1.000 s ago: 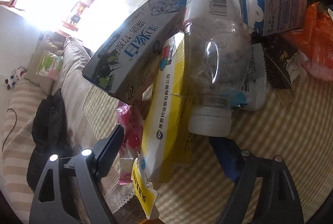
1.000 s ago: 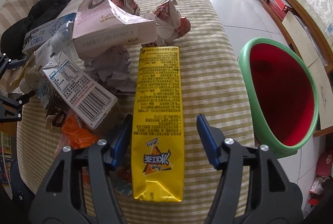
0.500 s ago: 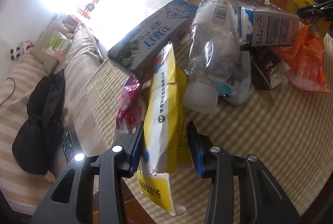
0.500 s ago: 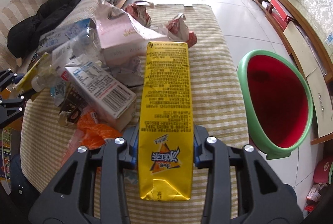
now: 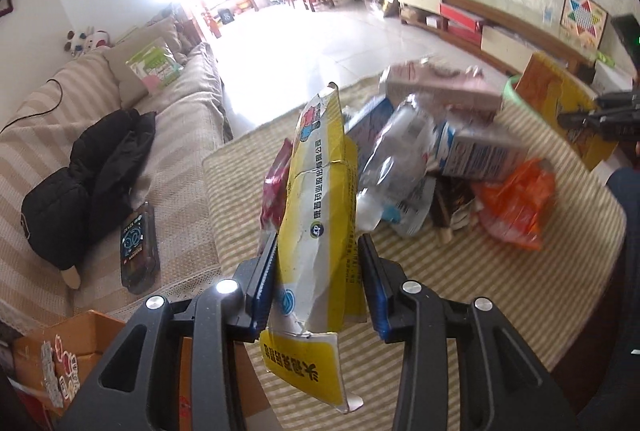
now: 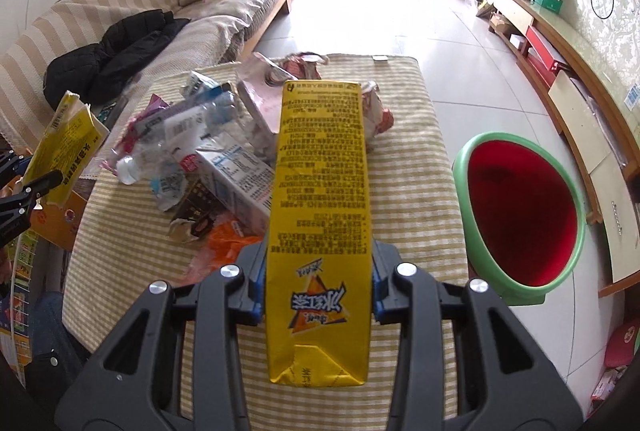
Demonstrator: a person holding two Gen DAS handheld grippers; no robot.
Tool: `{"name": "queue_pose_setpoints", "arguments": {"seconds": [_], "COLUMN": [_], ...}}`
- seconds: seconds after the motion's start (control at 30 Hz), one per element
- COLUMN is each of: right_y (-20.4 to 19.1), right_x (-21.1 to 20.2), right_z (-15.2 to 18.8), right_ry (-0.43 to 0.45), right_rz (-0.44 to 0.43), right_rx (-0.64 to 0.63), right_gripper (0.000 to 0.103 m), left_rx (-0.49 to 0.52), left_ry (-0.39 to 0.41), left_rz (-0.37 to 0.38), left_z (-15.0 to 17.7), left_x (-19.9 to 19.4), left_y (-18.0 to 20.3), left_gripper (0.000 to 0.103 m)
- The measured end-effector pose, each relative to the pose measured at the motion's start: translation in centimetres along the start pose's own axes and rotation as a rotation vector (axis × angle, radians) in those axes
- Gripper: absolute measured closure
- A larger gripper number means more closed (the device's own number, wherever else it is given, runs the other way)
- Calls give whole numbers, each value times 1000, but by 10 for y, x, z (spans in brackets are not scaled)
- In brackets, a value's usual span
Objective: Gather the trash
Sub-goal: 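Carry both held items over the red bucket and open both tools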
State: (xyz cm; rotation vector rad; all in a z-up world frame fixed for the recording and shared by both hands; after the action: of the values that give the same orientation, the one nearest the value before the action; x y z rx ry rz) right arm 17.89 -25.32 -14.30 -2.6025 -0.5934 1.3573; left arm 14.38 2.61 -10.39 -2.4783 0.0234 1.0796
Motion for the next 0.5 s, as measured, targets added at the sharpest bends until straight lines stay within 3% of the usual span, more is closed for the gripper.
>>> {"name": "queue_pose_setpoints", "arguments": {"seconds": [0.27,0.5], "right_y": [4,54], "right_x": [-25,-48], "right_z": [-13,-21], "right_ry": [74,134], "right_rz": [-22,8], "right_rx": [23,90], "right_gripper": [67,67], "left_rx": [-41,-23], "left_ry": [56,73], "left_rz": [3,41], "left_z": [-48,-92], "left_x": [-20,-19], "left_y": [5,54], "left_gripper": [67,67]}}
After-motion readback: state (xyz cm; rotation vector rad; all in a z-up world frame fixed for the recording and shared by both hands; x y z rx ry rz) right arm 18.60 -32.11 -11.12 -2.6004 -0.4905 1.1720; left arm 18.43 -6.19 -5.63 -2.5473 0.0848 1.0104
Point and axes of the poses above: each gripper's, at about its wrist camera, not at the fingertips, and x roughly the way its jaws point, y to its right, z to its underside, the point moved 7 cm from there along x, roughly the way its jaws point, and after that the axes turned 12 degrees about -z, right-handed, at the moved point
